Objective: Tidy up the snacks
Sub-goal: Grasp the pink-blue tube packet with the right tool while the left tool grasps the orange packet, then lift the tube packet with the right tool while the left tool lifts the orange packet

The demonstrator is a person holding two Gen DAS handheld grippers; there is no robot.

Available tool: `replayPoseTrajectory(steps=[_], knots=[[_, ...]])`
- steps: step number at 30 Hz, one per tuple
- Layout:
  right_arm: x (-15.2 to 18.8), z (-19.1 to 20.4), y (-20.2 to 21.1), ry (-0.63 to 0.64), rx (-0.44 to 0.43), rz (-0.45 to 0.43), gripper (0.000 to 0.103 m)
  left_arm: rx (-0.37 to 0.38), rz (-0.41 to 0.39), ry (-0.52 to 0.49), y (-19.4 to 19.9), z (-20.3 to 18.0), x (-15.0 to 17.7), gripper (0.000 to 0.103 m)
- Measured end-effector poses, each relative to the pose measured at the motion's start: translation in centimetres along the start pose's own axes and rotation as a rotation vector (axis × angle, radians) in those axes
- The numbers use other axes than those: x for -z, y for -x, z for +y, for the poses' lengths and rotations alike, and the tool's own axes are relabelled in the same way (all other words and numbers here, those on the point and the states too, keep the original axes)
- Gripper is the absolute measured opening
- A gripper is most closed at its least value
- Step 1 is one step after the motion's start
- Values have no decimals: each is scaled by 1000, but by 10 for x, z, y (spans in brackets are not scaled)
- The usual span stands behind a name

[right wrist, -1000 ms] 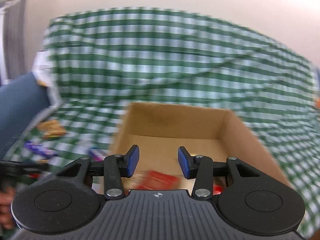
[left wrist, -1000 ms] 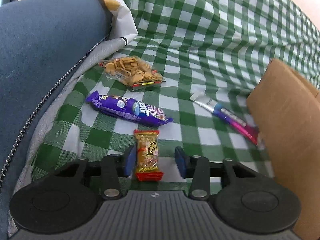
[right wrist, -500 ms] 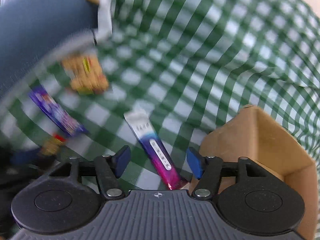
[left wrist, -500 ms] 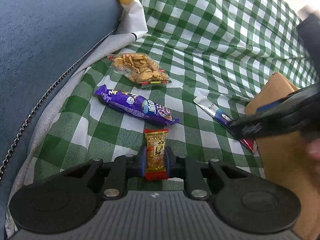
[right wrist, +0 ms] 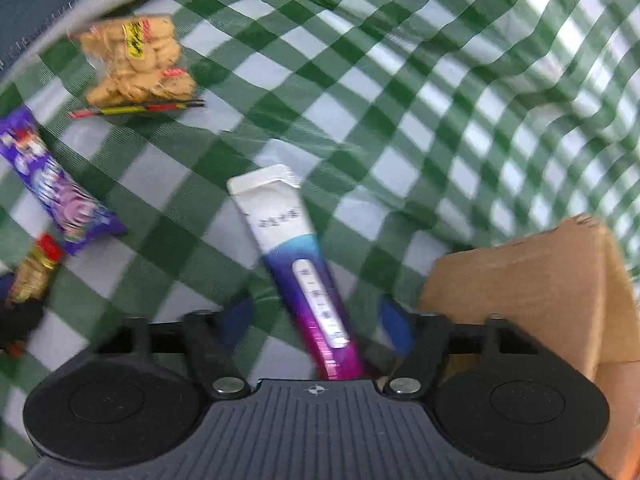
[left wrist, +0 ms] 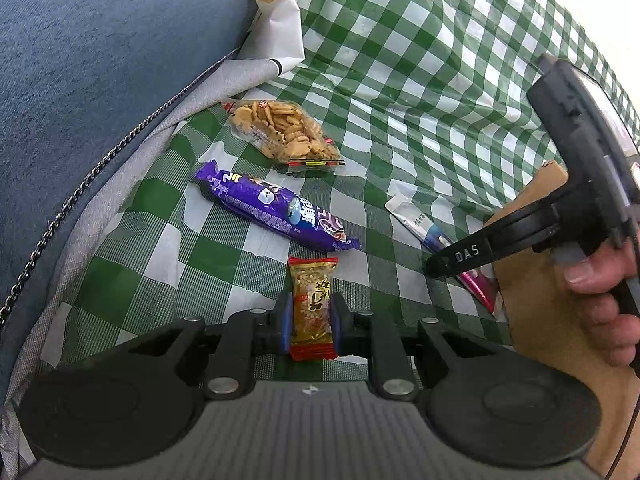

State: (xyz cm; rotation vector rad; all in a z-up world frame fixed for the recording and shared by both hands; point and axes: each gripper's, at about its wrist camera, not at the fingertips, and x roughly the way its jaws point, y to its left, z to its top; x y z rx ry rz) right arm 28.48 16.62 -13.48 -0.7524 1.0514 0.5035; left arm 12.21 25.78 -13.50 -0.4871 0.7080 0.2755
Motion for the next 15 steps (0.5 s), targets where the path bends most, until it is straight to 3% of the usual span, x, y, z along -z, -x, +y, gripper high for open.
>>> replayPoseTrajectory(steps=[1,4,6,10,12,13,15], knots=[[0,-1,1,-4,-44,5,33,2,1,4,0,1,0,21],[1,7,5,59,-69,11,0,5,3,13,2,2,0,21],[5,10,10,59,-148,17,0,7,4,22,2,2,1,21],[6,3,23,-8,-193,-12,0,13,9,40,4,4,1,21],[5,-4,26,-48,-134,-37,1,16,11,45,4,5,0,21],[4,-6,27,-57,-80,-51,7,16,12,47,5,5,1,21],[0,-11,25,-68,-40,-52,29,19,14,55,5,7,1,21]])
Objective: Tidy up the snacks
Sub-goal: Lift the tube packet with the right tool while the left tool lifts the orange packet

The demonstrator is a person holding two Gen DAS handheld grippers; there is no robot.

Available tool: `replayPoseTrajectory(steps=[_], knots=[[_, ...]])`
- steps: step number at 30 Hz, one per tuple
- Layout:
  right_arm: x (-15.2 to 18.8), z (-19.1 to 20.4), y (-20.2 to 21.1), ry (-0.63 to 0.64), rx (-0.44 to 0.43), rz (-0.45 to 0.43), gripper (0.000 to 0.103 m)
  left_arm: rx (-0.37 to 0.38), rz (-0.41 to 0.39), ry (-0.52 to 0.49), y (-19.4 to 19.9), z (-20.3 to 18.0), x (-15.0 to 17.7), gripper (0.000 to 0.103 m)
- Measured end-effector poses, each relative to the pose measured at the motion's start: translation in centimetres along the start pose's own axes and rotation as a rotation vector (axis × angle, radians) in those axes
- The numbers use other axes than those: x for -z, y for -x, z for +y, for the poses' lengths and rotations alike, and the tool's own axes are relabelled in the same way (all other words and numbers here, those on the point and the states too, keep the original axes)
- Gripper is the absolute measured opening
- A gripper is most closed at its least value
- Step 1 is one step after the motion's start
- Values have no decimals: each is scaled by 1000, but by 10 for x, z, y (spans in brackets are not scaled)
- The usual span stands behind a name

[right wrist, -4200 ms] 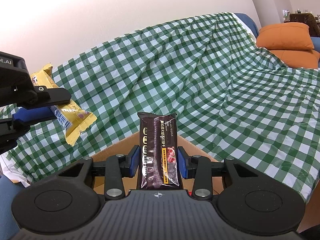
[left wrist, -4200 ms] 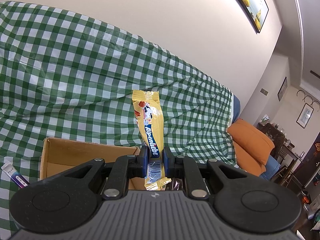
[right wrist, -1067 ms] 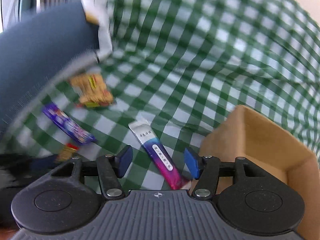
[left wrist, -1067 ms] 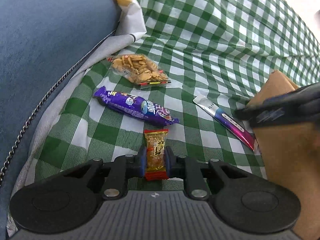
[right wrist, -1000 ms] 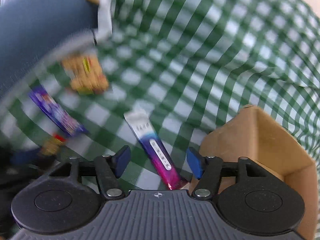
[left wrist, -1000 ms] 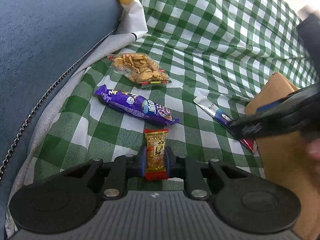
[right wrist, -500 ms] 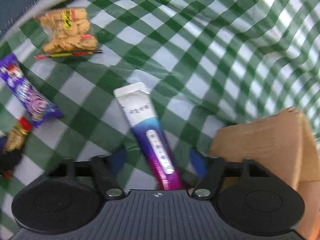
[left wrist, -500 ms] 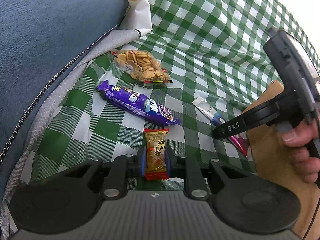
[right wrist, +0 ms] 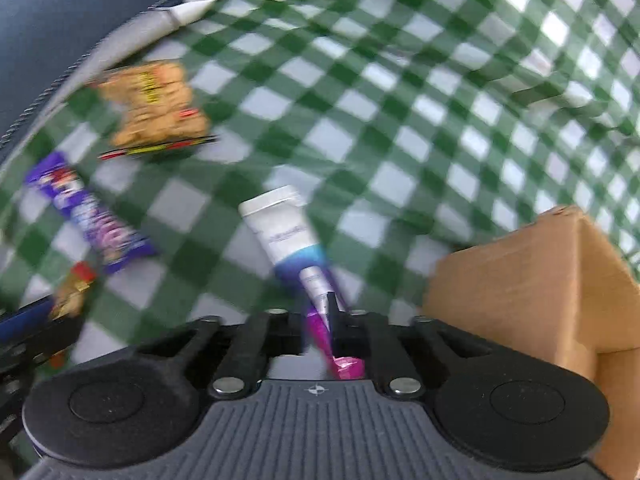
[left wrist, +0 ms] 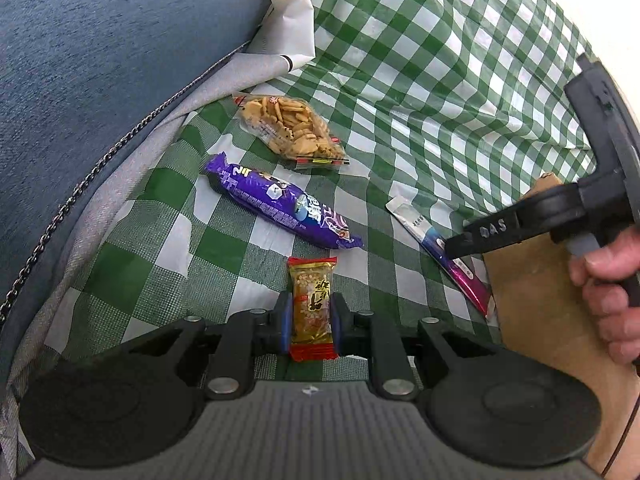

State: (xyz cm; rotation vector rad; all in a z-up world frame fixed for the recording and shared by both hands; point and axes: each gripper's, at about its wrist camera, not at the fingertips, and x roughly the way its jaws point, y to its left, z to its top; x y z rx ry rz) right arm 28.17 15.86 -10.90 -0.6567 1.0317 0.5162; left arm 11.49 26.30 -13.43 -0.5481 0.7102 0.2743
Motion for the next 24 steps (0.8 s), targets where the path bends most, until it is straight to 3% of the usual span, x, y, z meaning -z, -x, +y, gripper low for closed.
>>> replayPoseTrajectory(steps=[1,2,4,7,10,12,15,16,24], knots=[[-2,-1,-2,-12,-13,7,48,1,0,5,0,1,0,21],[-5,-2,-5,-25,-40,20,57,3,1,10,0,2,0,21],[-10,-2,-11,-28,-88,36,60,3,1,11,0,1,0,21],[-17,0,-24,-20,-79,55,66,3,-1,8,-1,1,0,21],[-22,-9,-39,-66,-89,76,75,12,0,9,-1,2,0,21],[-23,-19,-43,-113,-118,78,75,13,-1,13,-2,3,-1,21],[-21,-32,-47,-186,-186,93,64,10,-4,10,-1,2,0,21],[-19,-34,-48,-205,-214,92,51,11,-4,12,-1,3,1,21],[-7,-17,-26,-224,-361,90,20,-2,-33,54,7,11,-2,21]])
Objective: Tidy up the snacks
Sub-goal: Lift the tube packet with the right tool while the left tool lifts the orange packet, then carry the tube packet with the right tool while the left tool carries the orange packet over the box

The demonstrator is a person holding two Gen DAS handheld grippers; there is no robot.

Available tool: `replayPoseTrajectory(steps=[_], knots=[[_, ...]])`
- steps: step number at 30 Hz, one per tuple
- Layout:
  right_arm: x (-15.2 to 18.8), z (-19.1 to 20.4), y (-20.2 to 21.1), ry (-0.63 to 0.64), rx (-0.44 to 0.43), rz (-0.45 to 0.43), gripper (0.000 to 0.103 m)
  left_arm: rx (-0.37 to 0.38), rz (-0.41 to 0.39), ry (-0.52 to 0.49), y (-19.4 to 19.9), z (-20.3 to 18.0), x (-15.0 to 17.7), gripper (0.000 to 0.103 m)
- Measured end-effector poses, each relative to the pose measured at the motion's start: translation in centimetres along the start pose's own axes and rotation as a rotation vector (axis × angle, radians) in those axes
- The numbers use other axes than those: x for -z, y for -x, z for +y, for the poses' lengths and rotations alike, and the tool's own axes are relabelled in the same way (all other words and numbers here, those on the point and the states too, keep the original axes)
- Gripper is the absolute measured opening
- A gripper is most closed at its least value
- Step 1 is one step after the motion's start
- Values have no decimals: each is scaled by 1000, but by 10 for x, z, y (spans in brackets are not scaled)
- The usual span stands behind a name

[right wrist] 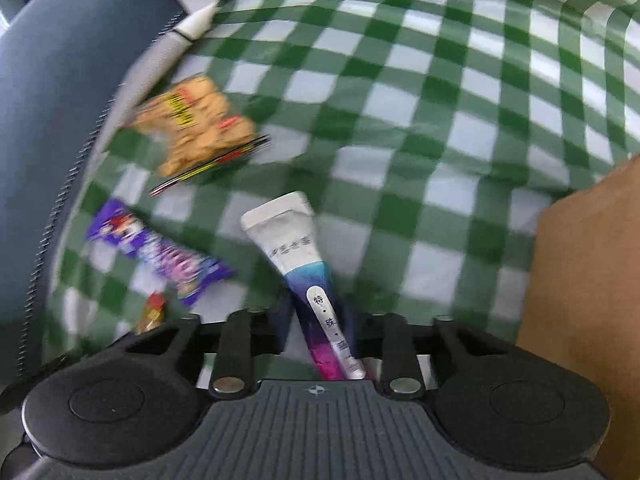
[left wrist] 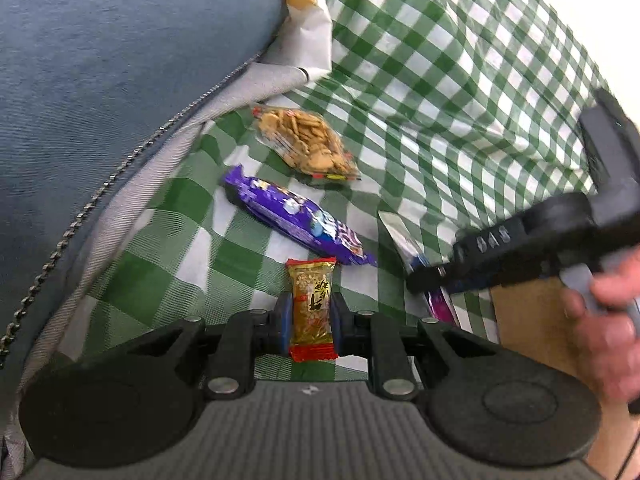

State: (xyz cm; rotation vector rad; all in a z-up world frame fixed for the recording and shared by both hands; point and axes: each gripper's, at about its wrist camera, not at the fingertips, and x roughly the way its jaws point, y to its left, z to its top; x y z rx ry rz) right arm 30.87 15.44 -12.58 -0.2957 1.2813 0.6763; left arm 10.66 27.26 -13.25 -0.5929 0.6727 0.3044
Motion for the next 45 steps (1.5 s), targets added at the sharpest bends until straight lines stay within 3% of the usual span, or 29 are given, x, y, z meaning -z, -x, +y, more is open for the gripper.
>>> replayPoseTrajectory(steps=[5,9,15,22,25,29,30,32,34,45], knots=[[28,17,21,-13,-22,-32,19,8,-3,17,5,2,0,21],[52,29,40,-30,7,-55,19,9,-6,16,9,1,1,21],[92,43,48,-59,189,-85,19,-6,-1,7,7,-2,3,21],[112,30,42,-154,176,-97,26,-11,4,-2,3,-1,1,21],[120,29,41,-144,166,-96,35,-11,10,-7,1,-2,1,21],[125,30,36,-102,179,-81,36,-11,11,-17,1,-2,2,21],[125,31,36,-96,179,-81,35,-11,11,-16,1,-2,1,21],[125,32,38,-98,184,-119,22,-12,9,-14,2,-2,2,21],[126,33,42,-87,176,-136,18,-10,6,-13,3,-2,2,21],[143,29,105,-94,127,-281,17,47,-39,-92,21,-16,8,21]])
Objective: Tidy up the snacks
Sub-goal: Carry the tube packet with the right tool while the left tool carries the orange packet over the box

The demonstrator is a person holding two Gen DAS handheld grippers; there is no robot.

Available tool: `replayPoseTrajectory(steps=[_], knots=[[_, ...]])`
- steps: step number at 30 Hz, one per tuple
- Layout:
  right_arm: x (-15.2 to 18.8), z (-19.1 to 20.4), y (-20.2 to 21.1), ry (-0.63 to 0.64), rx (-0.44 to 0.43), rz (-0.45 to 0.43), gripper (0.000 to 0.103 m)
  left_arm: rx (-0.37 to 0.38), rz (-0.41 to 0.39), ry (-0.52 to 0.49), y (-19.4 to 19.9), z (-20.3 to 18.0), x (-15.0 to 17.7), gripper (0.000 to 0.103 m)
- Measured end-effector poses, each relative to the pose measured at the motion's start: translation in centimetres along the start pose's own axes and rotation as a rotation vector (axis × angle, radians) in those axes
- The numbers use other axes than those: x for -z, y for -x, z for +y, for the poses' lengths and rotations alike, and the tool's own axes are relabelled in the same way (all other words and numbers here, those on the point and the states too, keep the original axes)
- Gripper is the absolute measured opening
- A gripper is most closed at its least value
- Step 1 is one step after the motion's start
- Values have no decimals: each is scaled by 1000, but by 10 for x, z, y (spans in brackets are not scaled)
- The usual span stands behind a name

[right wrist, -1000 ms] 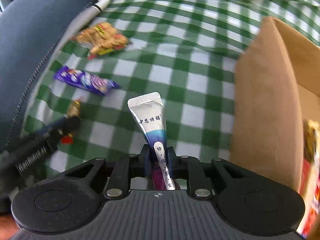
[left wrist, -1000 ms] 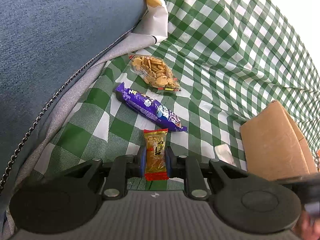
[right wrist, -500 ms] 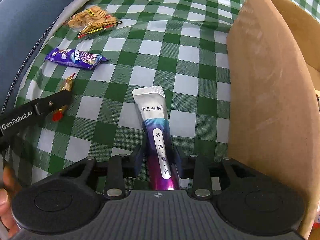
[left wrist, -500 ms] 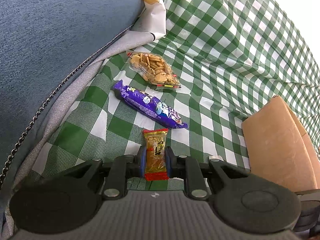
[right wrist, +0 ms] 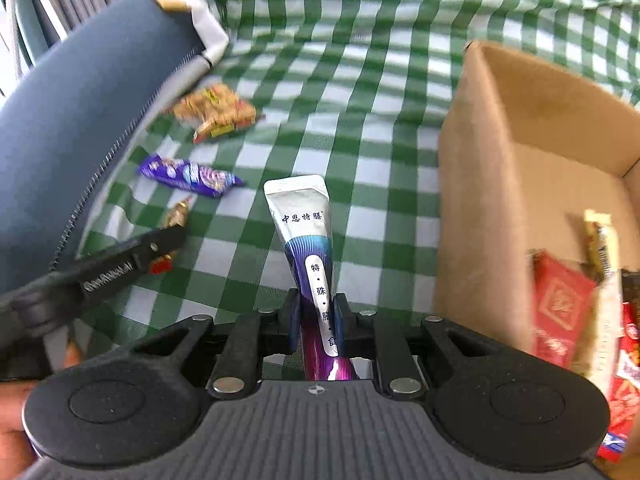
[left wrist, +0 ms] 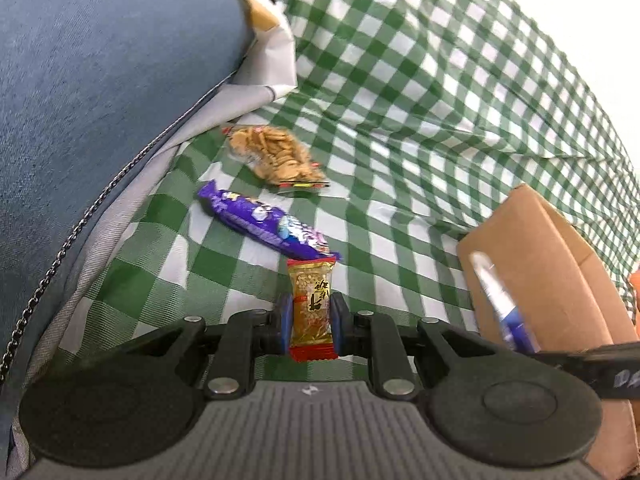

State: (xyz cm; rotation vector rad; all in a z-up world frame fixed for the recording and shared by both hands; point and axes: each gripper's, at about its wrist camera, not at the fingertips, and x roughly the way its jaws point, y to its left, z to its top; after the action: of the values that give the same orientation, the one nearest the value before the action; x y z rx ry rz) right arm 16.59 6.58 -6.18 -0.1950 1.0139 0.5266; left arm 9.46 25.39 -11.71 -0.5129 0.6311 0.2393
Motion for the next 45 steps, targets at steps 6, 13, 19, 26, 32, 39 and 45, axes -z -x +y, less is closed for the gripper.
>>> replayPoseTrajectory(steps=[6,13,19,26,32,39,45], knots=[[12,-17,48,-28,-51,-103,17,21,-17,-33,13,-11,5,21],[39,-53,89,-68,-139,-224,17,51,-37,-93,36,-33,17,21],[67,-89,98,-187,-257,-314,17,66,-47,-161,51,-54,35,21],[86,-112,106,-241,-387,-382,17,67,-68,-159,67,-64,48,21],[92,-136,117,-306,-474,-429,16,70,-39,-160,71,-68,53,21],[98,-154,124,-341,-472,-471,16,66,-17,-196,76,-78,62,21],[103,-161,132,-345,-492,-502,16,71,-18,-214,82,-86,66,21]])
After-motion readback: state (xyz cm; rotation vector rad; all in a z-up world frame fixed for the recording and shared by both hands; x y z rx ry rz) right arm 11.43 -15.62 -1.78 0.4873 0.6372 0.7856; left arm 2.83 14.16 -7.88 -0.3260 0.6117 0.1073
